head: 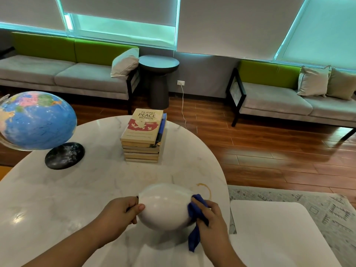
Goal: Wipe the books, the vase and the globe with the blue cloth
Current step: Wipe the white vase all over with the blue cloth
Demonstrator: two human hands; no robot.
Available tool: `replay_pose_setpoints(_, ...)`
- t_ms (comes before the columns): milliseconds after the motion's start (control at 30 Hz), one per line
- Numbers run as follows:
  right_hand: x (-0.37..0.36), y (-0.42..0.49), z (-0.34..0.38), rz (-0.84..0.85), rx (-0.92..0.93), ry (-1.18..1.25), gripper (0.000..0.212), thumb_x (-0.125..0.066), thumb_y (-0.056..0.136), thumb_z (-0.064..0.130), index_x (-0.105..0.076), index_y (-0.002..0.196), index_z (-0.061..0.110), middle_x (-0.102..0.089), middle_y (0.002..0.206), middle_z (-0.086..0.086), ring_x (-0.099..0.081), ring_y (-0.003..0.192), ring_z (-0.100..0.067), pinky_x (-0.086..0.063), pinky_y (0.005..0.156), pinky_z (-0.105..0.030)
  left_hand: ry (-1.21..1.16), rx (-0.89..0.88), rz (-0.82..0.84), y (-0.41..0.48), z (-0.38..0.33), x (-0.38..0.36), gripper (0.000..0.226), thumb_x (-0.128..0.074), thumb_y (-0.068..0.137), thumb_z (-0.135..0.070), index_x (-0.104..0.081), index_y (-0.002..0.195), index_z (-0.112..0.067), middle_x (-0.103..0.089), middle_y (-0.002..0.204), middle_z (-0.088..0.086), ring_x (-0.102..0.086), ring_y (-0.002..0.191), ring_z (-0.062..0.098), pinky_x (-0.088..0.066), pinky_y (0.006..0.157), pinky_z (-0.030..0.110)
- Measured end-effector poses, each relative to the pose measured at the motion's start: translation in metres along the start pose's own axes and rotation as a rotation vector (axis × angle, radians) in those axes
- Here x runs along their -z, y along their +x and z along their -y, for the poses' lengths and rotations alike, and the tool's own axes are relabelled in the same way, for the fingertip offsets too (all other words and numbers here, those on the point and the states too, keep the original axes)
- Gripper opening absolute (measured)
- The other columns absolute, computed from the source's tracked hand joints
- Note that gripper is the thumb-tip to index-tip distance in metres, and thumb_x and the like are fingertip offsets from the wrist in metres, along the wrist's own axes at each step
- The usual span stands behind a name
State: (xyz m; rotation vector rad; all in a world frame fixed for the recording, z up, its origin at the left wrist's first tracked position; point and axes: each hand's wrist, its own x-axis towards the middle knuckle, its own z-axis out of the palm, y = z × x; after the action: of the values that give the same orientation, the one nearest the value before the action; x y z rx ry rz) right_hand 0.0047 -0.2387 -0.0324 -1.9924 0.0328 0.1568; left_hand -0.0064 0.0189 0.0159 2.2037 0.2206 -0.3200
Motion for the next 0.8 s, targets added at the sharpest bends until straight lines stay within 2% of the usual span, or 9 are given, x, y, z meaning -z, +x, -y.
replay_pose_setpoints(67, -0.004, -0.008, 0.003, 0.032, 0.077, 0.002, 0.065, -0.054, 0.087, -0.009, -0.065, 0.109, 0.051, -0.046, 0.115, 0.033, -0.046, 0.114, 0.008, -0.028, 0.101, -0.006, 0.016, -0.005, 0.003, 0.001, 0.002, 0.000, 0.029, -0.053, 0.097, -0.026, -0.062, 0.076, -0.007, -0.065, 0.065, 0.001, -0.059, 0.060, -0.001, -0.042, 0.061, 0.016)
replay_pose_setpoints(133, 0.000, -0.004, -0.002, 0.001, 0.035, 0.011, 0.067, -0.052, 0.086, -0.012, -0.067, 0.107, 0.050, -0.049, 0.115, 0.029, -0.048, 0.113, 0.006, -0.029, 0.101, -0.006, 0.030, -0.016, 0.011, 0.001, 0.003, 0.001, 0.029, -0.053, 0.097, -0.026, -0.062, 0.074, -0.010, -0.065, 0.064, 0.000, -0.058, 0.061, 0.001, -0.043, 0.063, 0.018)
replay_pose_setpoints(233, 0.011, 0.015, -0.008, -0.061, -0.116, -0.012, 0.050, -0.049, 0.088, -0.007, -0.063, 0.107, 0.037, -0.052, 0.118, 0.012, -0.052, 0.110, -0.011, -0.037, 0.105, -0.027, 0.055, -0.040, 0.014, 0.002, 0.002, 0.001, 0.030, -0.053, 0.096, -0.026, -0.058, 0.069, -0.015, -0.065, 0.064, 0.000, -0.058, 0.061, 0.002, -0.042, 0.060, 0.015)
replay_pose_setpoints(300, 0.012, 0.023, -0.003, -0.041, -0.130, -0.050, 0.044, -0.046, 0.090, -0.003, -0.058, 0.109, 0.034, -0.050, 0.120, 0.009, -0.052, 0.110, -0.015, -0.039, 0.106, -0.032, 0.064, -0.055, 0.015, 0.003, 0.000, 0.001, 0.030, -0.053, 0.096, -0.026, -0.057, 0.067, -0.019, -0.064, 0.062, -0.001, -0.058, 0.060, 0.000, -0.041, 0.058, 0.014)
replay_pose_setpoints(433, 0.003, 0.015, 0.011, 0.008, -0.036, 0.066, 0.034, -0.055, 0.092, 0.004, -0.062, 0.109, 0.033, -0.052, 0.111, 0.023, -0.052, 0.104, 0.003, -0.038, 0.091, -0.008, 0.080, -0.066, 0.013, 0.004, 0.000, 0.002, 0.029, -0.054, 0.096, -0.025, -0.058, 0.067, -0.025, -0.061, 0.061, -0.003, -0.057, 0.061, -0.001, -0.043, 0.063, 0.017)
replay_pose_setpoints(500, 0.007, 0.014, 0.010, 0.014, -0.066, 0.092, 0.032, -0.055, 0.092, 0.004, -0.064, 0.107, 0.031, -0.054, 0.109, 0.022, -0.053, 0.103, 0.003, -0.039, 0.085, -0.005, 0.096, -0.073, 0.013, 0.004, 0.001, 0.002, 0.028, -0.054, 0.096, -0.025, -0.059, 0.069, -0.025, -0.061, 0.061, -0.003, -0.057, 0.062, -0.001, -0.042, 0.061, 0.015)
replay_pose_setpoints(600, 0.017, 0.021, 0.002, -0.007, -0.148, -0.039, 0.044, -0.048, 0.089, -0.002, -0.061, 0.105, 0.037, -0.053, 0.115, 0.012, -0.054, 0.104, -0.010, -0.042, 0.099, -0.025, 0.108, -0.082, 0.002, 0.004, 0.001, 0.001, 0.029, -0.054, 0.096, -0.025, -0.057, 0.068, -0.022, -0.060, 0.060, -0.003, -0.057, 0.061, -0.001, -0.040, 0.059, 0.013)
replay_pose_setpoints(667, 0.014, 0.022, 0.006, -0.024, -0.136, -0.073, 0.045, -0.047, 0.089, -0.002, -0.058, 0.108, 0.038, -0.051, 0.116, 0.011, -0.053, 0.104, -0.011, -0.042, 0.102, -0.030, 0.112, -0.088, -0.003, 0.004, -0.002, 0.000, 0.030, -0.054, 0.096, -0.026, -0.056, 0.066, -0.022, -0.060, 0.060, -0.004, -0.056, 0.061, -0.002, -0.039, 0.057, 0.012)
replay_pose_setpoints(800, -0.002, 0.005, 0.023, 0.056, -0.003, 0.043, 0.040, -0.055, 0.092, 0.004, -0.063, 0.113, 0.037, -0.048, 0.109, 0.030, -0.048, 0.108, 0.008, -0.038, 0.092, -0.005, 0.092, -0.073, -0.010, 0.005, -0.004, 0.001, 0.031, -0.054, 0.096, -0.027, -0.055, 0.065, -0.022, -0.059, 0.060, -0.005, -0.056, 0.059, -0.001, -0.043, 0.061, 0.019)
